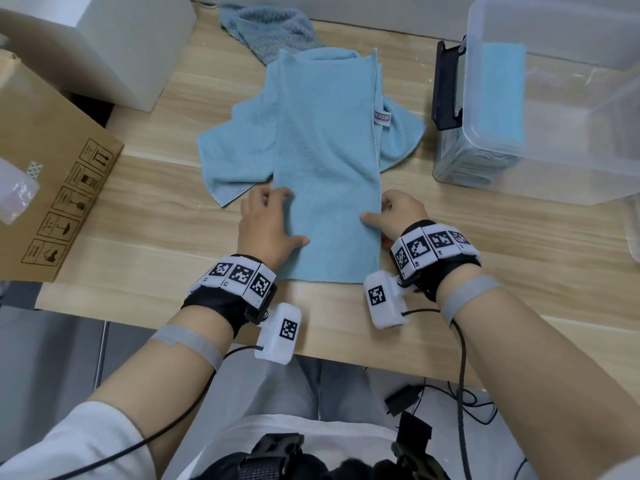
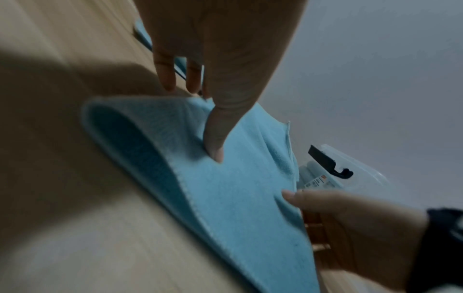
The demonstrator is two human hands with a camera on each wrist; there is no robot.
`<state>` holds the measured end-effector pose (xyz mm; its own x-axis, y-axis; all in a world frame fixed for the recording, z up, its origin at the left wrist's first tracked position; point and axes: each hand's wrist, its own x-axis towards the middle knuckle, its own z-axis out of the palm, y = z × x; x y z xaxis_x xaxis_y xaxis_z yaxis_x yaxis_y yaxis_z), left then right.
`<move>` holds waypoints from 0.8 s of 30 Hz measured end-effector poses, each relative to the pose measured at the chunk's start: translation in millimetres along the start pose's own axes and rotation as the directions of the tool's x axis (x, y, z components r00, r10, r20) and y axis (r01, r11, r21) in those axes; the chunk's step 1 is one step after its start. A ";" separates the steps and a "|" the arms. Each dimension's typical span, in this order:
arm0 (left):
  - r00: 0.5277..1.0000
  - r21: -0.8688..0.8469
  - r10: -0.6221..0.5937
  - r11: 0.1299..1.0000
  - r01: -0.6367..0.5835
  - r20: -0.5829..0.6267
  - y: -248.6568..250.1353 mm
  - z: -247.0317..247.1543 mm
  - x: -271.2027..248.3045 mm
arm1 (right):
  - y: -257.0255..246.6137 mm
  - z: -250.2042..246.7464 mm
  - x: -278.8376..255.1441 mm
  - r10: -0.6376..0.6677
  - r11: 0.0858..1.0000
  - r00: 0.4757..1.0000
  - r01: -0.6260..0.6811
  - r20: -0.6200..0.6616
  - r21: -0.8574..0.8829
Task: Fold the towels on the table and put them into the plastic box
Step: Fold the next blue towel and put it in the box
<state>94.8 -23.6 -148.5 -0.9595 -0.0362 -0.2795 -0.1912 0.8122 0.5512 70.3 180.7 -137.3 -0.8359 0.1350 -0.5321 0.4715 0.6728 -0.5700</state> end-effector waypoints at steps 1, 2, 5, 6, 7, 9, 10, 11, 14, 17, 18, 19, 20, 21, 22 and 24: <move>0.999 -0.011 -0.047 0.999 0.047 -0.024 -3.6 -1.0 -2.3 | 3.9 1.1 -4.8 0.009 1.000 1.000 -0.008 0.016 -0.021; 0.995 -0.037 -0.090 0.995 0.089 -0.034 -6.9 -1.8 -4.4 | 7.7 2.1 -9.0 0.018 0.998 1.000 -0.017 0.019 -0.060; 0.978 -0.169 -0.209 0.964 0.206 -0.003 -12.0 -5.2 -10.3 | 14.4 3.5 -19.6 0.010 0.975 1.000 -0.009 0.004 -0.224; 0.969 -0.166 -0.248 0.955 0.247 0.019 -11.7 -6.3 -12.1 | 14.9 4.4 -21.7 0.005 0.966 1.000 0.001 0.023 -0.257; 0.961 -0.133 -0.274 0.951 0.278 0.043 -11.2 -7.3 -14.0 | 14.9 5.4 -23.4 0.007 0.961 0.999 0.006 0.046 -0.276; 0.953 -0.058 -0.289 0.954 0.295 0.092 -9.7 -9.2 -16.9 | 15.4 8.4 -24.6 0.035 0.958 0.996 -0.011 0.077 -0.287; 0.951 -0.029 -0.286 0.956 0.291 0.115 -8.6 -10.5 -18.4 | 15.3 9.8 -24.4 0.052 0.960 0.995 -0.026 0.084 -0.280; 0.950 -0.012 -0.282 0.958 0.286 0.132 -8.0 -11.1 -19.1 | 14.5 10.7 -24.4 0.062 0.962 0.994 -0.037 0.087 -0.271; 0.948 -0.064 -0.277 0.955 0.289 0.155 -7.4 -12.3 -18.8 | 11.9 12.3 -25.1 0.076 0.970 0.994 -0.053 0.085 -0.238; 0.941 -0.237 -0.268 0.919 0.314 0.208 -8.3 -11.1 -17.1 | 9.6 11.3 -27.4 0.039 0.983 0.997 -0.027 0.065 -0.183; 0.931 -0.324 -0.274 0.881 0.344 0.243 -9.9 -9.6 -16.2 | 9.5 10.8 -27.5 0.021 0.990 0.999 -0.014 0.049 -0.138; 0.918 -0.403 -0.280 0.834 0.377 0.280 -9.7 -9.4 -17.1 | 10.2 10.1 -27.2 0.002 0.997 1.000 0.000 0.025 -0.072; 0.905 -0.462 -0.288 0.786 0.410 0.312 -10.0 -9.2 -18.5 | 11.3 9.6 -27.0 -0.013 1.000 1.000 0.013 -0.008 0.006; 0.897 -0.511 -0.295 0.743 0.431 0.329 -10.5 -9.2 -19.5 | 12.6 9.1 -27.0 -0.024 0.996 0.999 0.027 -0.046 0.084; 0.896 -0.555 -0.301 0.706 0.440 0.328 -11.2 -9.8 -20.1 | 14.0 8.2 -27.9 -0.032 0.987 0.997 0.044 -0.076 0.157; 0.916 -0.652 -0.298 0.644 0.401 0.268 -8.9 -12.4 -22.8 | 16.5 4.4 -31.7 -0.064 0.954 0.993 0.090 -0.097 0.287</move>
<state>115.8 -37.2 -137.3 -0.7663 -0.1189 -0.6314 -0.6424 0.1293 0.7554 105.8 184.3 -132.7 -0.8877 0.1617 -0.4310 0.4555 0.4446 -0.7713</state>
